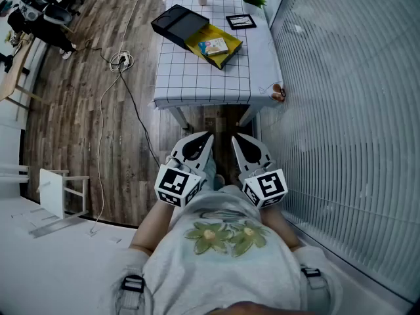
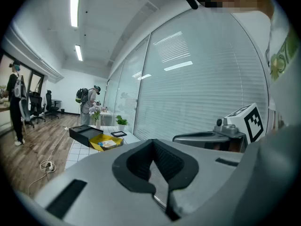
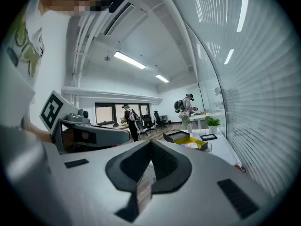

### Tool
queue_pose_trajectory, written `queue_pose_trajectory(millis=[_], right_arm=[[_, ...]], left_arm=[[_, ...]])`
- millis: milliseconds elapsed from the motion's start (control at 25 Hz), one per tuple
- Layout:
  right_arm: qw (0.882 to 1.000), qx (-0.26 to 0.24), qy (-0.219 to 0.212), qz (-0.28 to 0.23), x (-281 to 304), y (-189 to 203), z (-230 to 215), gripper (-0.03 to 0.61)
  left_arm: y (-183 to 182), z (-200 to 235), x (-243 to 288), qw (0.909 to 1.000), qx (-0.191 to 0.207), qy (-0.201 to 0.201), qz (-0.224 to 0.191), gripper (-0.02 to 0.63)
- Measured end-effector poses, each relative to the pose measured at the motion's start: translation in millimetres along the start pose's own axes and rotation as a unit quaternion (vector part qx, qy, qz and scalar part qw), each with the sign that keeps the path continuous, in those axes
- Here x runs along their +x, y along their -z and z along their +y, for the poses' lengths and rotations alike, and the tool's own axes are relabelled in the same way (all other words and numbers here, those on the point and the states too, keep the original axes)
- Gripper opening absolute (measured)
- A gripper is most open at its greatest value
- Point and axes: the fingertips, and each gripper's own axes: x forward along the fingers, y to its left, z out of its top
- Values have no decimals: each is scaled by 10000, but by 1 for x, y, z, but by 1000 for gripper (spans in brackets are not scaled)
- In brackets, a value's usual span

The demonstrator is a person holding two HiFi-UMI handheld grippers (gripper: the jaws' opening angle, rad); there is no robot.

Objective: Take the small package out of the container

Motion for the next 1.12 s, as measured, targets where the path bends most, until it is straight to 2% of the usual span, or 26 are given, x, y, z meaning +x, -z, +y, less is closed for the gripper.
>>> queue_pose_trajectory(millis=[520, 800, 1120], right_arm=[[9998, 33, 215, -6, 20, -2, -36, 6], [9995, -52, 281, 163, 59, -11, -66, 6], [9990, -111, 413, 98, 111, -33, -95, 6]], left_arm=[[3, 30, 42, 9993, 153, 29, 332, 5], [-17, 69, 80, 9990, 287, 100, 319, 5], [-39, 118, 122, 9982, 446, 209, 335, 5]])
